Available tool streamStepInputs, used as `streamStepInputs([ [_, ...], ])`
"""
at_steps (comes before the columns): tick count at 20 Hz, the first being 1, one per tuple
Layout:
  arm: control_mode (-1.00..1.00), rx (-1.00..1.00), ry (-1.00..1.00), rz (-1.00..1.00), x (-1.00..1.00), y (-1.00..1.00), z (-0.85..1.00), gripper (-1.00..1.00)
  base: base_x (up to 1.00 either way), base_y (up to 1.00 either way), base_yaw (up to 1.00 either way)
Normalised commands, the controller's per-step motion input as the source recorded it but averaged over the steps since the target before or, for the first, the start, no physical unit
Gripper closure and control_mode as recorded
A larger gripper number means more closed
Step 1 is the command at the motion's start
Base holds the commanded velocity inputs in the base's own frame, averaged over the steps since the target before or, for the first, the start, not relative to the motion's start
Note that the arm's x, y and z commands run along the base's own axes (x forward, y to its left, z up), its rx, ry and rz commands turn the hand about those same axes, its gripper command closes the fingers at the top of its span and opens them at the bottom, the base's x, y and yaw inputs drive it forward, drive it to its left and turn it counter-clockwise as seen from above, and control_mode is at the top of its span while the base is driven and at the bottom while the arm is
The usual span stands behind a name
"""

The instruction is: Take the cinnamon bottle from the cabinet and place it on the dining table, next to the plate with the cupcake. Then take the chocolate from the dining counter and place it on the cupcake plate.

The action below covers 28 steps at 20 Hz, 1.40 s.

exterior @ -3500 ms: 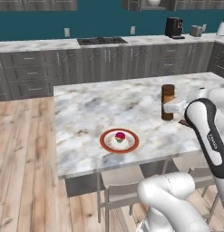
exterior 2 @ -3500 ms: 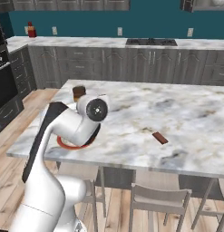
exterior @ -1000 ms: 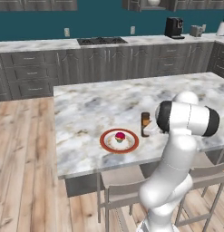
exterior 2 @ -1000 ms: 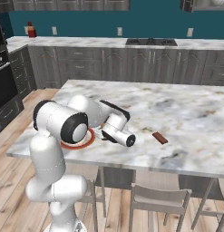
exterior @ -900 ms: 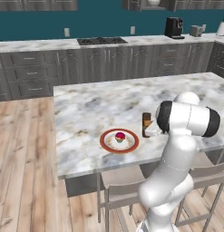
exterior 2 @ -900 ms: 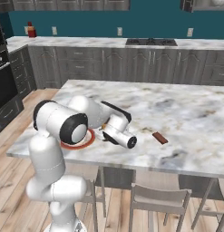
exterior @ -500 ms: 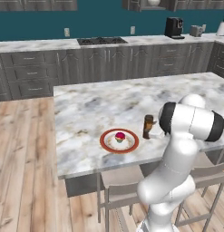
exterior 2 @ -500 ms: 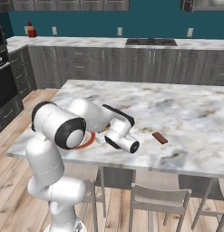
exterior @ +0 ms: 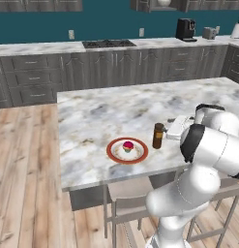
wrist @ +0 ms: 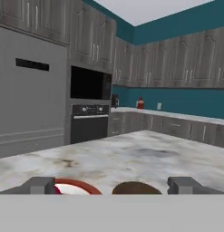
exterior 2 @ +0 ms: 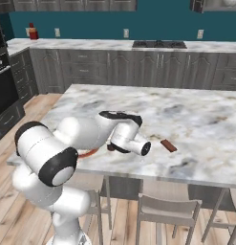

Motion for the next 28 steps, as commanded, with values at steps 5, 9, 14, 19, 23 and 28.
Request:
streamStepInputs([
  [5,-1.0,0.0,0.01,-0.03,-0.27,-0.2,1.0,-1.0,0.0,0.0,0.0],
  [9,-1.0,0.0,0.15,-0.15,-0.37,-0.4,1.0,-1.0,0.0,0.0,0.0],
  [14,-1.0,0.01,0.43,-0.27,-0.44,-0.5,0.93,-1.0,0.0,0.0,0.0],
  [19,-1.0,-0.03,0.82,-0.32,-0.29,-0.12,0.08,-1.0,0.0,0.0,0.0],
  [23,-1.0,-0.02,0.81,-0.31,-0.3,-0.38,-0.07,-1.0,0.0,0.0,0.0],
  [28,-1.0,0.0,0.59,-0.23,-0.36,-0.86,-0.41,-1.0,0.0,0.0,0.0],
])
